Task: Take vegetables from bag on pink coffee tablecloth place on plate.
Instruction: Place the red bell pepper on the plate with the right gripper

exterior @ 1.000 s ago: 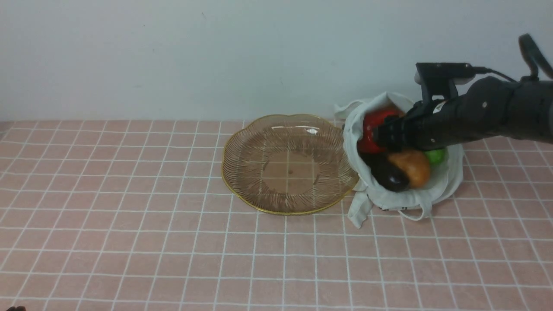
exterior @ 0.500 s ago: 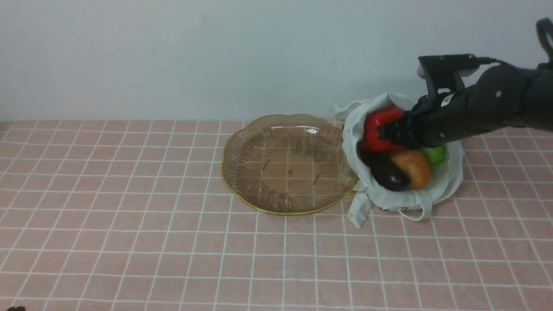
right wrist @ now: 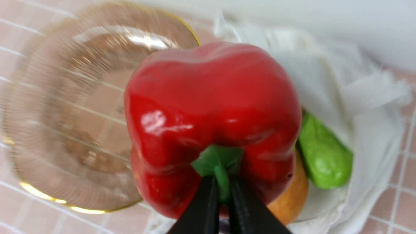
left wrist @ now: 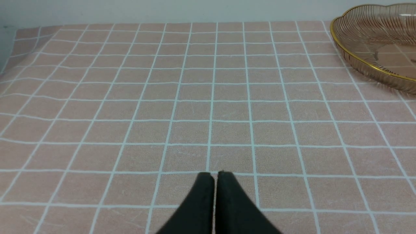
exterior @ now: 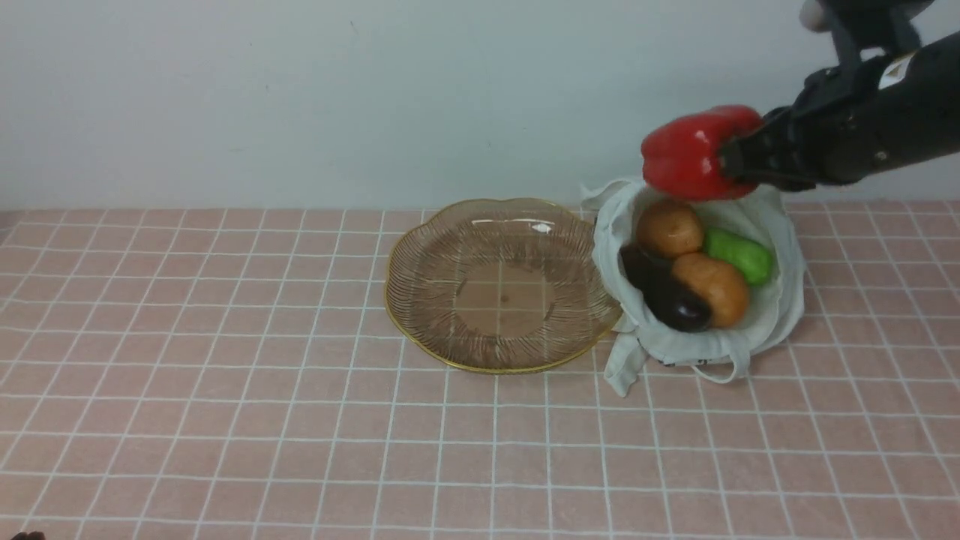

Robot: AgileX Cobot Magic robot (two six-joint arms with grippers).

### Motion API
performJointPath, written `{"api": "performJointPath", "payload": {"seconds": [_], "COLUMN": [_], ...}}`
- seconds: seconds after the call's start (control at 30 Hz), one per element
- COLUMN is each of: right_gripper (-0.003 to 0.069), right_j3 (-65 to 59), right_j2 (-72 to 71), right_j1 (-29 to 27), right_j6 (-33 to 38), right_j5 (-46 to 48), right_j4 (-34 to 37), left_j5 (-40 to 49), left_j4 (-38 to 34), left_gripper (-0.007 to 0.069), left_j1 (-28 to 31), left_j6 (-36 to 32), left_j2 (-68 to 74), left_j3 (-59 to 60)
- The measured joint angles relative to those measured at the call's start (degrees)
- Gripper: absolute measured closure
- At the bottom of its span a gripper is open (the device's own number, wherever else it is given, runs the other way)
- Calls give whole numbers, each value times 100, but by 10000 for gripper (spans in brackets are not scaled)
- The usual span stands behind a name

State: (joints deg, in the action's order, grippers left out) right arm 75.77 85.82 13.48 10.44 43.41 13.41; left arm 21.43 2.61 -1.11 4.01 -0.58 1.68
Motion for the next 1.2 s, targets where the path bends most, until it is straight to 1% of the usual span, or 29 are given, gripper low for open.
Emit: {"api": "performJointPath", "payload": {"seconds": [0.07, 0.1, 0.27, 0.3, 0.37, 0.43, 0.47, 0.5, 0.53, 0.6, 0.67, 0.73, 0.77, 0.8, 0.83, 0.87, 0.9, 0.93, 0.97, 1.03, 1.1, 1.13, 1.17, 1.2], "right_gripper": [643, 643, 643, 643, 643, 638, 629, 627, 614, 552, 477, 385, 331, 310, 228, 181, 165, 111, 90, 78, 96, 99, 121, 162], "right_j3": [43, 50, 50, 50, 50, 50, 50, 50, 50, 50, 50, 50, 50, 50, 50, 50, 50, 50, 50, 50, 50, 50, 50, 50], "right_j2": [-162, -131, 623, 669, 1215, 1665, 1990, 2031, 2230, 2598, 2780, 2902, 2948, 2961, 2963, 2926, 2900, 2740, 2581, 2176, 1492, 1420, 1056, 513], "right_j1": [51, 142, 844, 878, 1228, 1438, 1541, 1551, 1583, 1593, 1593, 1593, 1593, 1593, 1593, 1593, 1593, 1593, 1593, 1593, 1593, 1593, 1587, 1573], "right_j6": [144, 372, 1384, 1426, 1757, 1855, 1893, 1899, 1913, 1918, 1918, 1923, 1925, 1925, 1930, 1930, 1930, 1934, 1934, 1934, 1934, 1934, 1934, 1928], "right_j5": [-65, -172, -755, -796, -1309, -1859, -2337, -2473, -2739, -3432, -3772, -3961, -3974, -3973, -3913, -3827, -3770, -3450, -3196, -2668, -1963, -1895, -1551, -987], "right_j4": [366, 653, 1578, 1609, 1853, 1941, 1973, 1973, 1985, 2002, 2016, 2035, 2035, 2047, 2048, 2048, 2048, 2048, 2037, 1958, 1808, 1790, 1679, 1497], "left_j5": [0, 0, 0, 0, 0, 0, 0, 0, 0, 0, 0, 0, 0, 0, 0, 0, 0, 0, 0, 0, 0, 0, 0, 0], "left_j4": [0, 0, 0, 0, 0, 0, 0, 0, 0, 0, 0, 0, 0, 0, 0, 0, 0, 0, 0, 0, 0, 0, 0, 0], "left_gripper": [629, 629, 629, 629, 629, 629, 629, 629, 629, 629, 629, 629, 629, 629, 629, 629, 629, 629, 629, 629, 629, 629, 629, 629], "left_j1": [0, 0, 0, 0, 0, 0, 0, 0, 0, 0, 0, 0, 0, 0, 0, 0, 0, 0, 0, 0, 0, 0, 0, 0], "left_j6": [0, 0, 0, 0, 0, 0, 0, 0, 0, 0, 0, 0, 0, 0, 0, 0, 0, 0, 0, 0, 0, 0, 0, 0], "left_j2": [0, 0, 0, 0, 0, 0, 0, 0, 0, 0, 0, 0, 0, 0, 0, 0, 0, 0, 0, 0, 0, 0, 0, 0], "left_j3": [0, 0, 0, 0, 0, 0, 0, 0, 0, 0, 0, 0, 0, 0, 0, 0, 0, 0, 0, 0, 0, 0, 0, 0]}}
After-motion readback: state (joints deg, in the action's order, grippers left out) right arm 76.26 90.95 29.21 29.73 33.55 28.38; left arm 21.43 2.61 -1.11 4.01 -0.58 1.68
